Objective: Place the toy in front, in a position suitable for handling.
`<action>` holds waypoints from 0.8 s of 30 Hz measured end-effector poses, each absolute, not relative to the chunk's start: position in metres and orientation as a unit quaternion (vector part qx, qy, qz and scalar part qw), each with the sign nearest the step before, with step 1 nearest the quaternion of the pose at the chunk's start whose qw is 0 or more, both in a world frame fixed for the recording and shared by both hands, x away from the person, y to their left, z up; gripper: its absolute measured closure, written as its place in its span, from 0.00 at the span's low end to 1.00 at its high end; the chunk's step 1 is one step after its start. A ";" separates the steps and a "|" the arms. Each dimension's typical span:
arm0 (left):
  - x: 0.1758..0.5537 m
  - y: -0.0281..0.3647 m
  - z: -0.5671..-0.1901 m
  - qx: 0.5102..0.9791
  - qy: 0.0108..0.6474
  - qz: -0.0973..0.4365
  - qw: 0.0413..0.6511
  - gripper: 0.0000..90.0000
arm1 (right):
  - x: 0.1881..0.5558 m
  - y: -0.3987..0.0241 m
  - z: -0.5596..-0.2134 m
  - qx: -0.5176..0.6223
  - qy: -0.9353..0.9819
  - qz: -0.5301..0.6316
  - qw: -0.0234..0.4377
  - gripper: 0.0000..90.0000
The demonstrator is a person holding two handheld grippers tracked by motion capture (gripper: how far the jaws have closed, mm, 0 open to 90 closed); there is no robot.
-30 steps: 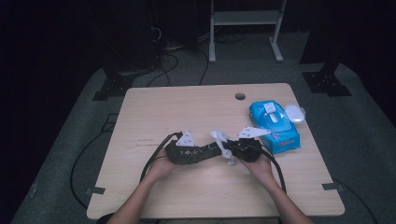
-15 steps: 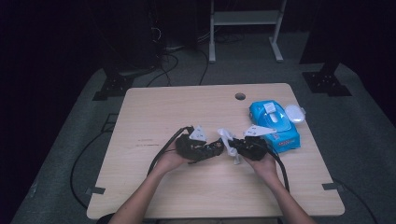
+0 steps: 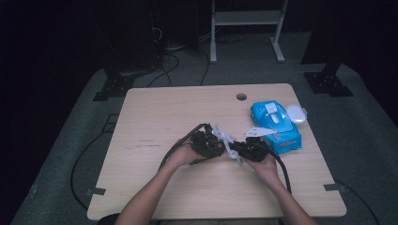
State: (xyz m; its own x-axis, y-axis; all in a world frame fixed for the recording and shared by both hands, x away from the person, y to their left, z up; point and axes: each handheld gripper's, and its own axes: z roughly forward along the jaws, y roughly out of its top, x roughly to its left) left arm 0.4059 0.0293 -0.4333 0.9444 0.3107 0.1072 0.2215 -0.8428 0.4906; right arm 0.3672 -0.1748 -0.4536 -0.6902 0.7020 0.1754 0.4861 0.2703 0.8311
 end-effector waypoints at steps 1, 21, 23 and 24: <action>0.406 0.031 -0.432 0.954 0.138 0.089 0.253 0.64 | 0.367 -0.175 -0.453 0.375 0.785 0.481 0.108 0.92; 0.368 0.069 -0.404 0.902 0.121 0.111 0.399 0.64 | 0.352 -0.170 -0.413 0.322 0.746 0.577 0.083 0.92; 0.368 0.071 -0.404 0.902 0.121 0.111 0.398 0.64 | 0.354 -0.173 -0.417 0.330 0.745 0.574 0.078 0.92; 0.368 0.071 -0.404 0.902 0.121 0.111 0.398 0.64 | 0.354 -0.173 -0.417 0.330 0.745 0.574 0.078 0.92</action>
State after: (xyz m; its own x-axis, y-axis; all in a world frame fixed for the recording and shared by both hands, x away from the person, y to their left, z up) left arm 0.3684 0.0711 -0.4039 0.9457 0.3077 0.1046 0.1304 -0.6538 0.7454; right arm 0.3544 -0.1734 -0.4171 -0.7705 0.5806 0.2632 0.4025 0.1228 0.9072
